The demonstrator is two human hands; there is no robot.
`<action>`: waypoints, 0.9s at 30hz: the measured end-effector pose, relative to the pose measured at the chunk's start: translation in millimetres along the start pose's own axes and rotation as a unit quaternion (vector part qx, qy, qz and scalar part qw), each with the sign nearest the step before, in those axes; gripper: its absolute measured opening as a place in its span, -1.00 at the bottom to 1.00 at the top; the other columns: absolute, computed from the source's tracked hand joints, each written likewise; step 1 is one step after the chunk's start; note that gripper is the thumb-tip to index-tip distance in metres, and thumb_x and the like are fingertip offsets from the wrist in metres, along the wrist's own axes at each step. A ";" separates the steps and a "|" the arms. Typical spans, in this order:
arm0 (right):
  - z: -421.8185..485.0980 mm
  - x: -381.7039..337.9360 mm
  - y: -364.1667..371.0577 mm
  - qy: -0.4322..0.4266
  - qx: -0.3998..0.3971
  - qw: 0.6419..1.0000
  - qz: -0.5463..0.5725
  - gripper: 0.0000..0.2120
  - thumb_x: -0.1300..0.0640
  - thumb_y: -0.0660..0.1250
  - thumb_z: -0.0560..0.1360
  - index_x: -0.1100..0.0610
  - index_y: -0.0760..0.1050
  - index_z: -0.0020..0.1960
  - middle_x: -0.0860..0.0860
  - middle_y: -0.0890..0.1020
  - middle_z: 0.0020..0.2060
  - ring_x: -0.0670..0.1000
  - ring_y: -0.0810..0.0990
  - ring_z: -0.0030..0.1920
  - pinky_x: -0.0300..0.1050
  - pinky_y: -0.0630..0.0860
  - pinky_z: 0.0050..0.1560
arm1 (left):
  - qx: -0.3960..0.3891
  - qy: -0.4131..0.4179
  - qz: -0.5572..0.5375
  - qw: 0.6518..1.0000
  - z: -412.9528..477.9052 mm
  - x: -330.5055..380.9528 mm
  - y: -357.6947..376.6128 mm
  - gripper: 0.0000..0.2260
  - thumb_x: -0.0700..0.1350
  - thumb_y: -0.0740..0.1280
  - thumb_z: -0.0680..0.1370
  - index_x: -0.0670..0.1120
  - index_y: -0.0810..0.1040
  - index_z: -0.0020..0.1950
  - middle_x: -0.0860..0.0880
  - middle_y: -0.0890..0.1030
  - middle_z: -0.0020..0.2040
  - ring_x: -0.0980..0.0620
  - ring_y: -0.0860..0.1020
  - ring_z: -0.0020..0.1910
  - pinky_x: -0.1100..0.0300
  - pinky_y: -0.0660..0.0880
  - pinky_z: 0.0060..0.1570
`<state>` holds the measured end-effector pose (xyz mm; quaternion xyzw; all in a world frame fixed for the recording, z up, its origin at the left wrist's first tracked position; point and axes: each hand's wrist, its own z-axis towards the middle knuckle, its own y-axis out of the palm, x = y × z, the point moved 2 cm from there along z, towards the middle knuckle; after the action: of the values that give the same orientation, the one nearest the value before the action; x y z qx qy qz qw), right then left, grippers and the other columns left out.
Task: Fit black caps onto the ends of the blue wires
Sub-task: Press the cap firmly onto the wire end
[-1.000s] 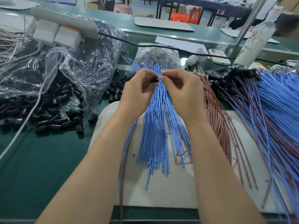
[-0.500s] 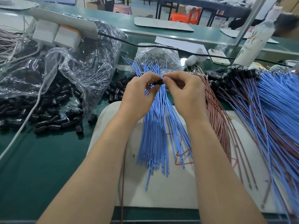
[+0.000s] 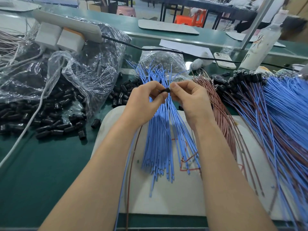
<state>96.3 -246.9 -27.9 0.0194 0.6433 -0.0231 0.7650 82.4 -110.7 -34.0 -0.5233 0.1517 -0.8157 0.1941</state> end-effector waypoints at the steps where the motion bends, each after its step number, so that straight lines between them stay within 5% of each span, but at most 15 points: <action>1: 0.1 0.9 1.0 0.008 -0.001 1.000 0.013 -0.85 0.26 0.36 0.51 0.13 0.55 -0.22 0.02 0.58 -0.35 -0.09 0.52 -0.32 -0.30 0.53 -0.21 | 0.000 0.001 -0.002 1.000 -0.2 0.6 0.0 -0.94 -0.17 0.35 0.54 -0.15 0.59 -0.06 0.08 0.62 -0.30 0.17 0.54 -0.27 0.53 0.33 -0.22; 13: 1.7 11.3 7.3 0.084 0.001 0.990 0.114 -0.87 0.25 0.33 0.53 0.17 0.57 -0.18 0.00 0.63 -0.38 -0.06 0.58 -0.31 -0.24 0.58 -0.12 | 0.009 -0.019 0.047 0.999 1.2 -3.7 1.1 -0.92 -0.12 0.34 0.54 -0.11 0.59 -0.05 0.00 0.65 -0.25 0.12 0.54 -0.25 0.51 0.32 -0.27; 19: 1.0 13.2 9.6 0.070 -0.016 0.995 0.063 -0.82 0.19 0.31 0.56 0.16 0.58 -0.20 -0.01 0.65 -0.36 -0.06 0.61 -0.28 -0.24 0.59 -0.12 | 0.006 -0.025 0.051 0.998 1.1 -5.1 2.6 -0.91 -0.13 0.34 0.55 -0.12 0.59 -0.02 -0.06 0.65 -0.22 0.00 0.58 -0.16 0.21 0.43 -0.09; 27: 0.3 17.5 13.4 0.061 -0.021 0.998 0.005 -0.82 0.14 0.30 0.57 0.09 0.56 -0.21 -0.03 0.63 -0.33 -0.12 0.58 -0.29 -0.26 0.54 -0.21 | 0.011 -0.028 0.075 0.997 0.1 -2.3 -1.4 -0.91 -0.14 0.35 0.53 -0.14 0.60 -0.04 -0.10 0.65 -0.22 -0.06 0.58 -0.19 0.16 0.44 -0.11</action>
<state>100.3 -233.7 -45.1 0.0078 0.6890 -0.0049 0.7247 83.2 -108.4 -35.2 -0.5312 0.1762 -0.7852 0.2650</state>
